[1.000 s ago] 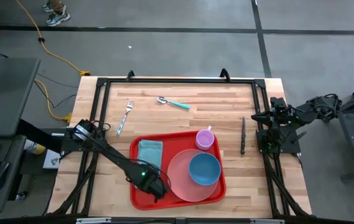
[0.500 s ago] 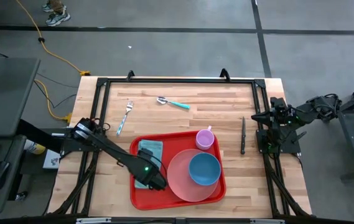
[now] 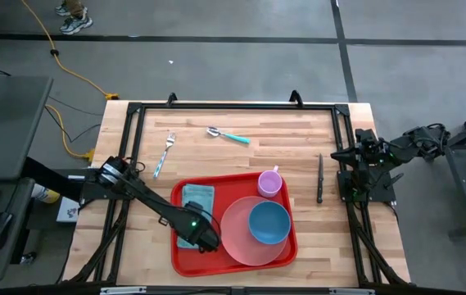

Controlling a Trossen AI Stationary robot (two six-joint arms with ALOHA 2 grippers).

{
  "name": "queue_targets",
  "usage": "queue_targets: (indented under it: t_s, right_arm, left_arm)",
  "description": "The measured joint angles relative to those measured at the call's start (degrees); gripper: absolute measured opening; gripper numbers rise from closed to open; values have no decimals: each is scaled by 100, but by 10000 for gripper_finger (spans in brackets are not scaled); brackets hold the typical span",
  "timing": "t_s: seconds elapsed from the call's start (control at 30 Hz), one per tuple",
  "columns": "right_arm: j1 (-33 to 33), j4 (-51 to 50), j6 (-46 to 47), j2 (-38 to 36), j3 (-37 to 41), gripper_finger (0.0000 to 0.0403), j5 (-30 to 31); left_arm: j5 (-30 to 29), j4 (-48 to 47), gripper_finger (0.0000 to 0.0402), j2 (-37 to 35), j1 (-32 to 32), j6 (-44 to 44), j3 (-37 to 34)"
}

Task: Set up tray
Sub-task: Put the blue napkin on the red serving tray, then adjust the red serving tray on the table

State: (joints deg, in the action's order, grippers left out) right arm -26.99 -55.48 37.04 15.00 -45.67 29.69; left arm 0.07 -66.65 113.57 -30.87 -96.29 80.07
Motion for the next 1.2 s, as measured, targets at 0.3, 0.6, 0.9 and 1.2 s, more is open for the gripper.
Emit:
queue_targets:
  t_s: [0.3,0.6,0.9,1.2]
  right_arm:
    - [-1,2,22,0,0,0,2]
    - [1,-8,11,2,2,0,29]
    - [-1,-42,-44,3,2,0,35]
    - [0,-42,-107,4,2,0,16]
  left_arm:
    - [538,563,8,314,-103,158,63]
    - [816,923,8,421,-270,19,502]
    - [844,1298,8,417,-256,192,841]
    - [71,1291,8,413,-254,-41,847]
